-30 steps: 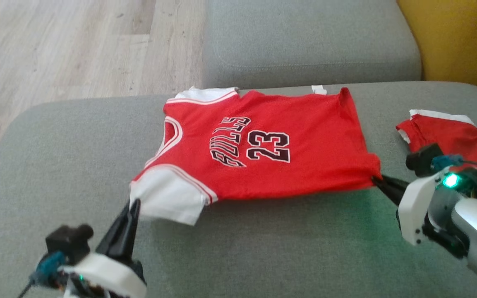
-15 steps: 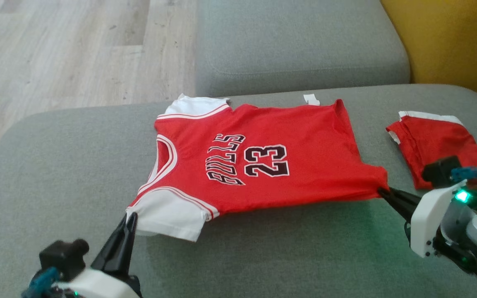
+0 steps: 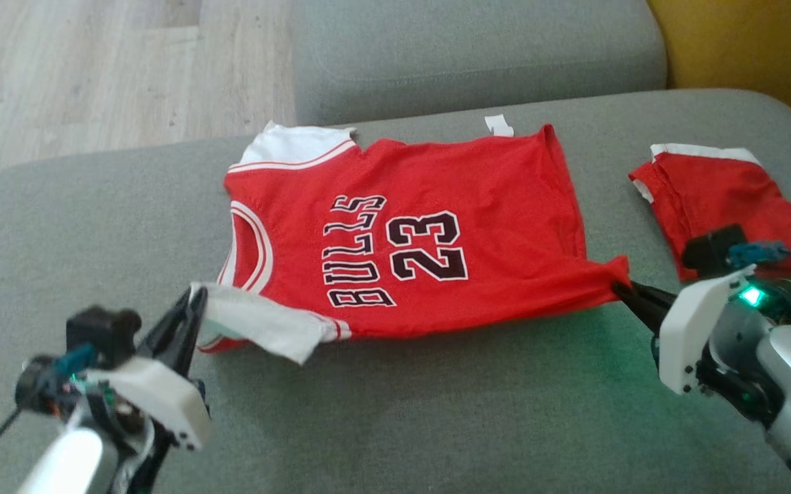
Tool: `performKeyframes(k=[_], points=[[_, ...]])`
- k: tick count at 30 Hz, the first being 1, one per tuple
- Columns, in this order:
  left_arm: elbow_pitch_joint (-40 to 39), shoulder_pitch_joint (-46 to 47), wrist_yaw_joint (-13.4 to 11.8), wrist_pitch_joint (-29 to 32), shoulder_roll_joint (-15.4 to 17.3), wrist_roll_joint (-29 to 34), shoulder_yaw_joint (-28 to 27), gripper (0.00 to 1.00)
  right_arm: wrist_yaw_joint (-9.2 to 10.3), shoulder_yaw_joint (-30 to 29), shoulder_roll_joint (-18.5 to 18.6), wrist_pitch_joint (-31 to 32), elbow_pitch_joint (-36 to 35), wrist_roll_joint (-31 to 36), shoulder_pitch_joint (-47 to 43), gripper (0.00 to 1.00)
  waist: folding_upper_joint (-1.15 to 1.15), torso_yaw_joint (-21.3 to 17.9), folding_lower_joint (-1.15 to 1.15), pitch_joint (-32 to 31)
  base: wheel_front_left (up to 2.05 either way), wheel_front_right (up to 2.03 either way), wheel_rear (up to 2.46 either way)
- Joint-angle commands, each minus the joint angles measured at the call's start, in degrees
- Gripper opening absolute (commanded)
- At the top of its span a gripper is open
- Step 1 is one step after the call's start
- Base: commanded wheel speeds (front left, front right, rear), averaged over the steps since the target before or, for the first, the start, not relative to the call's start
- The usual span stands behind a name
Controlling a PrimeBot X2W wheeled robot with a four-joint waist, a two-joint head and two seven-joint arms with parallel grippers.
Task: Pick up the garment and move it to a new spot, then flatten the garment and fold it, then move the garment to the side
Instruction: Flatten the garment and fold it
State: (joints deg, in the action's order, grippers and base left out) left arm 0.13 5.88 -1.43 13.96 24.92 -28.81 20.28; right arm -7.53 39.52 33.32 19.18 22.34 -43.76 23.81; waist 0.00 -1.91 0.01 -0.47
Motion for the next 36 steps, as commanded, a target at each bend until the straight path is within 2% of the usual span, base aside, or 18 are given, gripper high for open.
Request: performKeyframes(k=[1, 9, 16, 25, 26, 27, 28, 29, 31, 36], points=[[-1.23, 4.90, 0.34, 0.29, 2.19, 0.64, -2.36, 0.00, 0.04, -0.88, 0.58, 0.37, -1.20, 0.65, 1.14, 0.00, 0.00, -0.20, -0.01, 0.50, 0.00, 0.00, 0.00], [8.99, 18.02, 3.88, 2.76, 3.62, 4.30, 0.31, 0.00, 0.04, -2.18, -3.30, 4.47, 1.30, 3.82, 5.96, 0.00, 0.00, -0.40, -0.01, 4.78, 0.00, 0.00, 0.00], [20.68, 29.85, 6.87, 2.97, 2.31, 7.03, 4.29, 0.00, 0.04, -0.98, -5.65, 5.58, 6.51, 5.84, 12.67, 0.00, 0.00, -0.74, -0.01, 9.22, 0.00, 0.00, 0.00], [33.54, 41.51, 8.56, -0.12, -0.28, 8.85, 9.64, 0.00, 0.04, 1.44, -7.62, 3.18, 13.92, 6.70, 19.85, 0.00, 0.00, -1.28, -0.01, 13.56, 0.00, 0.00, 0.00], [34.72, 42.32, 8.61, -0.60, -0.64, 9.01, 10.19, 0.38, 0.04, 1.89, -7.76, 2.32, 14.48, 7.15, 20.57, 0.69, 0.00, -1.31, -0.01, 13.80, 0.00, 0.00, 0.00], [35.75, 43.09, 8.65, -1.37, -0.99, 9.37, 10.76, 0.94, 0.04, 2.09, -7.95, 1.36, 15.28, 7.48, 21.22, 1.00, 0.00, -1.33, -0.01, 13.97, 0.00, 0.00, 0.00], [35.75, 43.09, 8.65, -1.37, -0.99, 9.37, 10.76, 0.94, 0.04, 2.09, -7.95, 1.36, 15.28, 7.48, 21.22, 1.00, 0.00, -1.33, -0.01, 13.97, 0.00, 0.00, 0.00], [36.78, 43.79, 8.68, -2.27, -1.35, 9.62, 11.16, 1.00, 0.04, 2.28, -8.17, 0.44, 16.11, 7.71, 21.80, 1.00, 0.00, -1.33, -0.01, 14.10, 0.00, 0.00, 0.00], [38.72, 45.12, 8.23, -4.74, -1.93, 10.27, 11.33, 1.00, 0.04, 2.10, -8.63, -1.93, 17.72, 7.94, 22.84, 1.00, 0.00, -1.32, -0.01, 14.14, 0.00, 0.00, 0.00], [41.26, 46.71, 4.62, -15.12, -4.82, 8.54, 7.95, 1.00, 0.04, -0.55, -9.35, -13.06, 20.13, 9.37, 24.22, 1.00, 0.00, -1.06, -0.01, 12.61, 0.00, 0.00, 0.00]])
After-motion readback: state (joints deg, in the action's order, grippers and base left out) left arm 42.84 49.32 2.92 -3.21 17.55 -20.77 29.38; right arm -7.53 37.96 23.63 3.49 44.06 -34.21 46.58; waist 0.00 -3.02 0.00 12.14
